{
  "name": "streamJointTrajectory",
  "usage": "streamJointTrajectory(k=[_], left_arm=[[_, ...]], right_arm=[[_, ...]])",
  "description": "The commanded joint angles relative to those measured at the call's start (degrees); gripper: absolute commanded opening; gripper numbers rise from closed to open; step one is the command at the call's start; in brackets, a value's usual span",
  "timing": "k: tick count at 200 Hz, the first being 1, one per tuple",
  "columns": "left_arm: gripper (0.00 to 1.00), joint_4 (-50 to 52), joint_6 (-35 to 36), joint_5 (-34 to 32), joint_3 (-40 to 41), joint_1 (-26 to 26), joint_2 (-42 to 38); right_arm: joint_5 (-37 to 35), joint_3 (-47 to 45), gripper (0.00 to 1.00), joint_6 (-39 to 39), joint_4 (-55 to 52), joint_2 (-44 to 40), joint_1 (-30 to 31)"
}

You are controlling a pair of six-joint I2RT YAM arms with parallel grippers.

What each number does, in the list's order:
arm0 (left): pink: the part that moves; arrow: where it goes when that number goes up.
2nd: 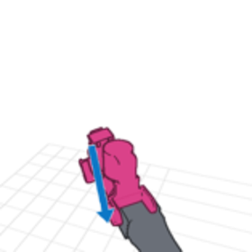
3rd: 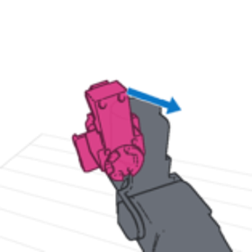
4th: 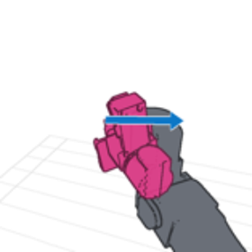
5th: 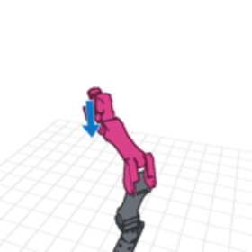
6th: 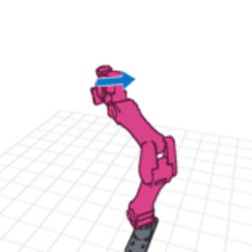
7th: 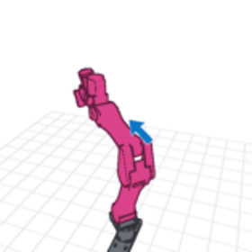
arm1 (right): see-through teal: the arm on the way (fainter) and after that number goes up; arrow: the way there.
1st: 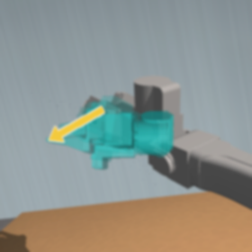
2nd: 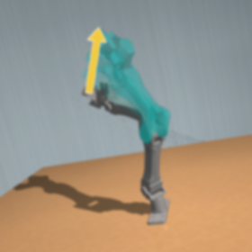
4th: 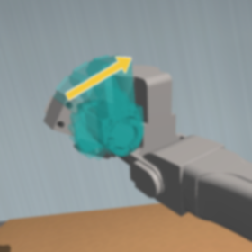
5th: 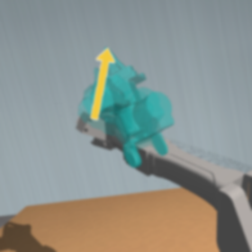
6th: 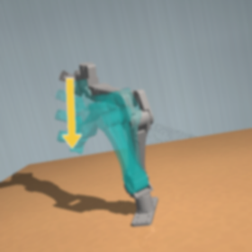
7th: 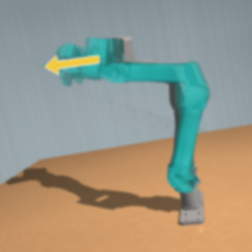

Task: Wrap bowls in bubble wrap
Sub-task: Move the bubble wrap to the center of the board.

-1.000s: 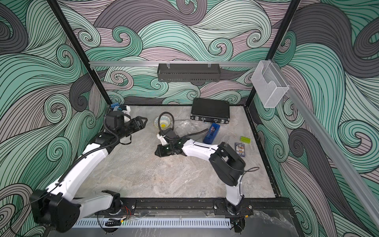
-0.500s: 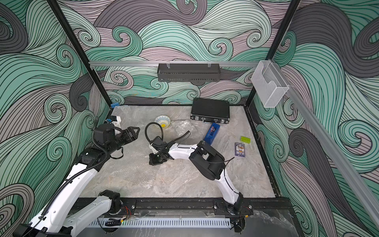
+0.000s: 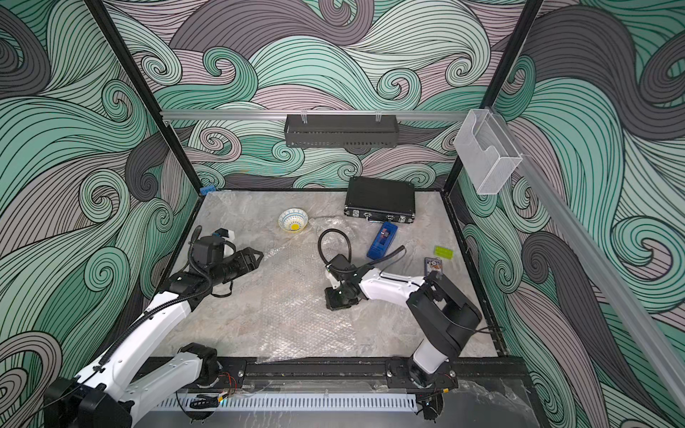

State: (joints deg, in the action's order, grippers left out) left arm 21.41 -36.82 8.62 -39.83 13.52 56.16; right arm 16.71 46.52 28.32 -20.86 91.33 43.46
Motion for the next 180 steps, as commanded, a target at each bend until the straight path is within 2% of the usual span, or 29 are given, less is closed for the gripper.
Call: streamJointTrajectory(k=[1, 29, 65, 96, 115, 138, 180], left_arm=[[0.71, -1.91, -0.98, 2.64, 0.22, -0.38, 2.17], [0.71, -1.14, -0.60, 2.26, -0.94, -0.39, 5.07], [0.71, -5.41, -1.19, 4.44, 0.16, -0.40, 10.93], [0.51, -15.21, -2.91, 13.31, 0.92, -0.08, 21.90], [0.39, -19.62, -4.16, 15.38, 1.23, 0.80, 28.19], [0.33, -21.48, -4.75, 14.20, 0.99, 1.67, 33.14], [0.32, -16.15, -2.69, 6.97, -3.35, 1.56, 36.78]], right_arm=[[0.35, -0.13, 0.25, -2.41, -1.14, -2.18, -1.76], [6.63, 3.01, 0.27, -1.69, 2.61, -2.35, -1.45], [6.63, 13.80, 0.29, -1.64, 0.77, 2.33, -1.01], [5.41, 21.78, 0.30, -1.62, 0.66, 6.81, -1.16], [4.51, 27.71, 0.30, -1.49, -1.67, 10.23, -1.90], [0.21, 36.59, 0.35, 0.94, -3.73, 16.05, -2.89], [-7.10, 50.98, 0.44, 4.98, -7.48, 25.72, -4.04]])
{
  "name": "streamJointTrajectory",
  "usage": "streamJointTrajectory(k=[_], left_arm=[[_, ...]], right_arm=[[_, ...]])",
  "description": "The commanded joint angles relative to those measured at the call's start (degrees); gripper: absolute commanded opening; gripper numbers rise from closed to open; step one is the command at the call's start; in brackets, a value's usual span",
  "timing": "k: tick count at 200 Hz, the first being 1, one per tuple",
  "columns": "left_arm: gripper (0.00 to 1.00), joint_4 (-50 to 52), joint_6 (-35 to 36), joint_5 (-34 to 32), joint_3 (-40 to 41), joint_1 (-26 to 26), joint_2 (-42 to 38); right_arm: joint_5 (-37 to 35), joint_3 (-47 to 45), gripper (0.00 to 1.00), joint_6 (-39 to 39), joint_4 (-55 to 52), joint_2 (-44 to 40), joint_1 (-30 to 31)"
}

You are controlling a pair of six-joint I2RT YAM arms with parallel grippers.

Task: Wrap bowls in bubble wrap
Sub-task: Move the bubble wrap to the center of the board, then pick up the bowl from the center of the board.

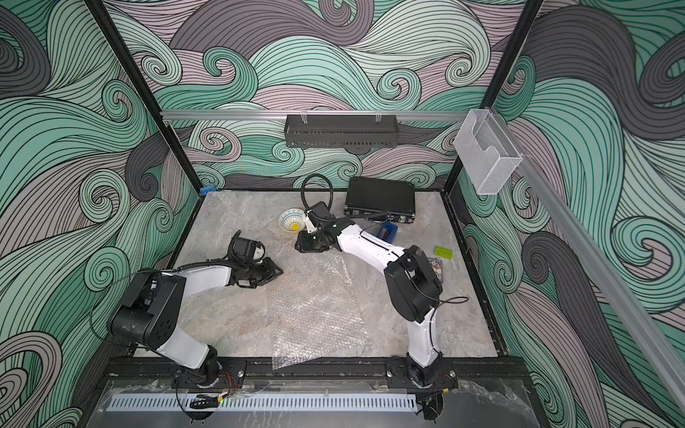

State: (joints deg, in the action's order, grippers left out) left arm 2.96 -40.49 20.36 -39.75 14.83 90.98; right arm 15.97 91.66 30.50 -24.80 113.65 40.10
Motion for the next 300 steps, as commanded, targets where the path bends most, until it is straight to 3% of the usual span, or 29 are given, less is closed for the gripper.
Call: streamJointTrajectory(k=[1, 52, 99, 139, 183, 226, 253, 300], left_arm=[[0.32, 2.61, 1.09, -4.96, -3.68, 0.22, 2.03], [0.33, 7.75, 3.80, -7.79, -13.16, -0.67, 8.33], [0.44, 11.07, 5.58, -7.80, -18.44, -1.51, 8.12], [0.49, 11.84, 5.53, -7.71, -14.73, -1.63, 1.62], [0.51, 11.74, 5.33, -6.17, -7.09, -1.64, -7.24], [0.53, 14.45, 6.05, -6.11, -0.98, -1.60, -16.20], [0.53, 14.93, 6.30, -6.39, 0.62, -1.56, -19.39], [0.53, 15.05, 6.39, -6.77, 1.02, -1.64, -20.91]], right_arm=[[-6.46, 6.22, 0.45, 2.89, -3.61, 3.59, -0.70], [-7.51, 17.27, 0.46, 4.58, -5.73, 12.46, -1.69], [-8.80, 24.24, 0.47, 6.05, -7.63, 18.90, -2.73], [-12.59, 26.73, 0.48, 6.85, -9.51, 20.73, -3.18], [-7.24, 33.78, 0.48, 9.71, -9.96, 27.04, -4.68], [-7.22, 41.04, 0.46, 11.72, -12.17, 32.25, -4.81], [-6.47, 44.23, 0.35, 12.21, -12.37, 34.17, -4.76], [-5.41, 43.29, 0.07, 11.53, -13.00, 31.74, -4.68]])
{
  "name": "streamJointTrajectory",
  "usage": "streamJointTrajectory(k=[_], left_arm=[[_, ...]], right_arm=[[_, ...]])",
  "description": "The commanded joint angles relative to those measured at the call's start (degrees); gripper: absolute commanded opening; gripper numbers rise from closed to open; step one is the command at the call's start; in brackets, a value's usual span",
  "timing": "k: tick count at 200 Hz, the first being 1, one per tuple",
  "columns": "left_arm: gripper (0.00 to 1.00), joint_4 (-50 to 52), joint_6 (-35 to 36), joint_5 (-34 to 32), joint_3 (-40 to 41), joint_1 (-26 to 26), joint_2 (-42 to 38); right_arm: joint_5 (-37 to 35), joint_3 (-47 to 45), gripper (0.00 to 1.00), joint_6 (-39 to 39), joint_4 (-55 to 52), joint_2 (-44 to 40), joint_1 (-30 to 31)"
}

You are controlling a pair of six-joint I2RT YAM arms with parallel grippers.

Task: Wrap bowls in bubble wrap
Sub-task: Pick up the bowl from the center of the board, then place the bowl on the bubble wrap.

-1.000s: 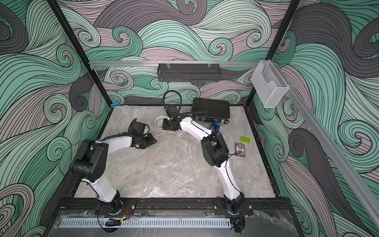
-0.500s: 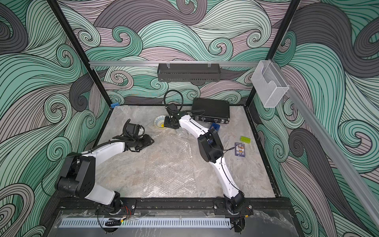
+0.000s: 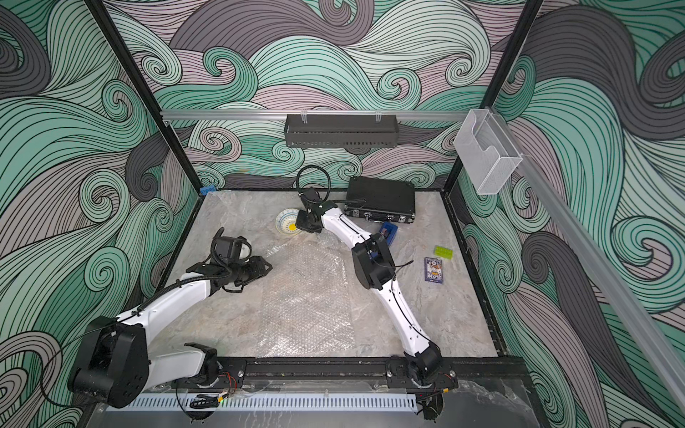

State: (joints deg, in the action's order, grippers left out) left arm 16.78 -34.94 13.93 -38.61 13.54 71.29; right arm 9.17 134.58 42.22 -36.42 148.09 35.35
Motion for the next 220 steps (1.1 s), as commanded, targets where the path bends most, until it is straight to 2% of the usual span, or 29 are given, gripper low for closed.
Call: streamJointTrajectory(k=[1, 18, 35, 53, 80, 111, 126, 166, 220], left_arm=[[0.53, 1.20, 0.84, -0.33, -0.09, -0.35, -1.31], [0.53, 1.39, 0.68, -1.30, 0.00, -0.33, -2.27], [0.53, 1.74, 0.40, -2.40, 0.11, -0.34, -3.53], [0.53, 2.47, -0.11, -3.47, 0.55, -0.32, -5.43], [0.56, 3.50, -1.00, -6.76, 1.52, -0.43, -8.57], [0.60, 2.87, -1.32, -8.58, 1.99, -0.47, -10.07], [0.61, 2.65, -1.14, -8.34, 1.79, -0.44, -9.68], [0.61, 2.64, -0.75, -7.59, 1.85, -0.58, -9.05], [0.62, 2.14, -0.40, -7.97, 1.87, -0.53, -7.22]], right_arm=[[1.43, 0.26, 0.06, -0.24, -1.37, -2.89, 0.11], [2.17, -0.87, 0.00, -1.36, -1.32, -5.65, 0.55], [5.20, -2.57, 0.00, -2.20, -1.59, -9.23, 0.97], [7.56, -8.46, 0.00, -4.03, -1.77, -15.29, 1.50], [8.53, -22.73, 0.00, -7.94, -1.79, -26.76, 3.63], [8.95, -46.09, 0.00, -7.52, 4.79, -40.37, 5.55], [9.07, -53.75, 0.00, -7.46, 6.61, -44.33, 5.87], [9.37, -64.60, 0.00, -7.67, 9.46, -47.81, 6.39], [10.51, -67.61, 0.00, -7.15, 12.76, -45.04, 6.57]])
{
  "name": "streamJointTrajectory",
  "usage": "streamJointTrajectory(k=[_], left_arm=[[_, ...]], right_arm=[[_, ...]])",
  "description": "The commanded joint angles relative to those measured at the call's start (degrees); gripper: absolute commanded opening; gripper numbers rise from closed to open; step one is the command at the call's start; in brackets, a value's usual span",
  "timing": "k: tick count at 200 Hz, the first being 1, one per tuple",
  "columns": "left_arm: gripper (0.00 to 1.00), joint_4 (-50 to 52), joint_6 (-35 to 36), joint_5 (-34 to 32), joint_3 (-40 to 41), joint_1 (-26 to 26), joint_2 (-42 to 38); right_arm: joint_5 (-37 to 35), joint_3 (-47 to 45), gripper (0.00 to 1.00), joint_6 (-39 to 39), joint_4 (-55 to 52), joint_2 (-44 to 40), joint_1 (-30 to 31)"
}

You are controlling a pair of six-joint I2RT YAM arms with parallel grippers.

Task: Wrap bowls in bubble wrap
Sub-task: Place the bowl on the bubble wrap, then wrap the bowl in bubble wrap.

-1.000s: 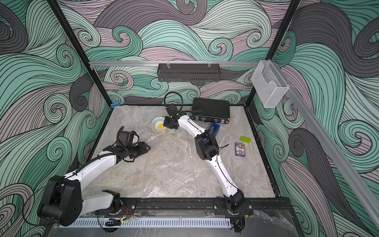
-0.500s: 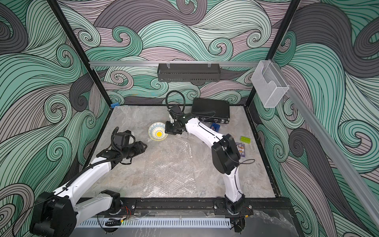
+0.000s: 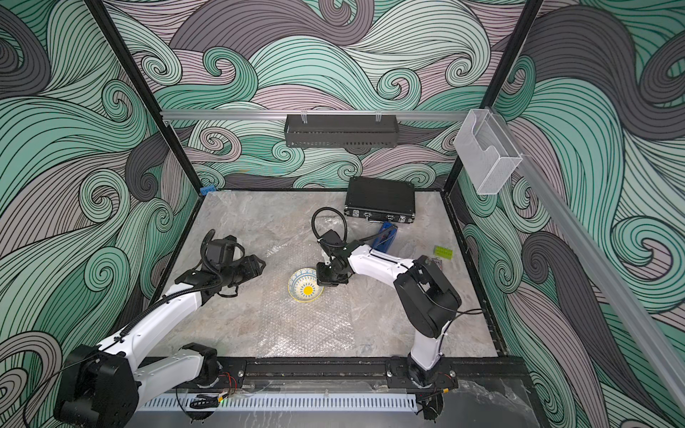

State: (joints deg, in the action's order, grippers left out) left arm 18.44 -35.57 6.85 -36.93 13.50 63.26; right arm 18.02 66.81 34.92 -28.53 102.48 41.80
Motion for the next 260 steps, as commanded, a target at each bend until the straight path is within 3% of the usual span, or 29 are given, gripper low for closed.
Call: streamJointTrajectory(k=[1, 53, 111, 139, 170, 199, 221, 241, 260], left_arm=[[0.62, 0.47, 0.28, -0.88, 0.23, -0.49, 0.81], [0.65, -1.09, 0.81, -0.80, -0.76, -0.61, 4.16], [0.69, -2.90, 0.59, -2.59, -9.69, -2.20, 17.04], [0.71, -4.38, 0.89, -2.31, -16.17, -3.67, 27.16], [0.72, -4.59, 2.31, 1.18, -23.40, -5.78, 39.57], [0.69, -5.42, 2.63, 3.70, -26.89, -7.34, 45.98], [0.61, -7.73, 3.00, 7.80, -27.52, -7.52, 48.33], [0.44, -10.98, 2.88, 12.73, -26.06, -7.54, 49.10], [0.47, -12.63, 2.69, 14.69, -23.44, -7.52, 47.62]], right_arm=[[1.66, 0.17, 0.00, 0.15, 4.84, 0.60, 0.08], [0.81, 0.41, 0.03, -0.89, 4.61, 0.86, 0.27], [0.06, 0.54, 0.45, -3.81, 3.81, -0.24, 0.65], [-3.49, 0.04, 0.59, -5.24, 2.29, -4.65, 0.41], [-3.04, -1.96, 0.61, -5.53, 2.04, -9.04, -0.71], [-1.68, -3.93, 0.61, -5.85, 1.99, -12.61, -1.60], [-1.19, -5.04, 0.61, -6.13, 2.01, -14.69, -2.44], [-0.97, -5.72, 0.61, -6.09, 1.99, -16.05, -3.41], [-0.96, -6.24, 0.61, -6.19, 1.99, -16.86, -4.16]])
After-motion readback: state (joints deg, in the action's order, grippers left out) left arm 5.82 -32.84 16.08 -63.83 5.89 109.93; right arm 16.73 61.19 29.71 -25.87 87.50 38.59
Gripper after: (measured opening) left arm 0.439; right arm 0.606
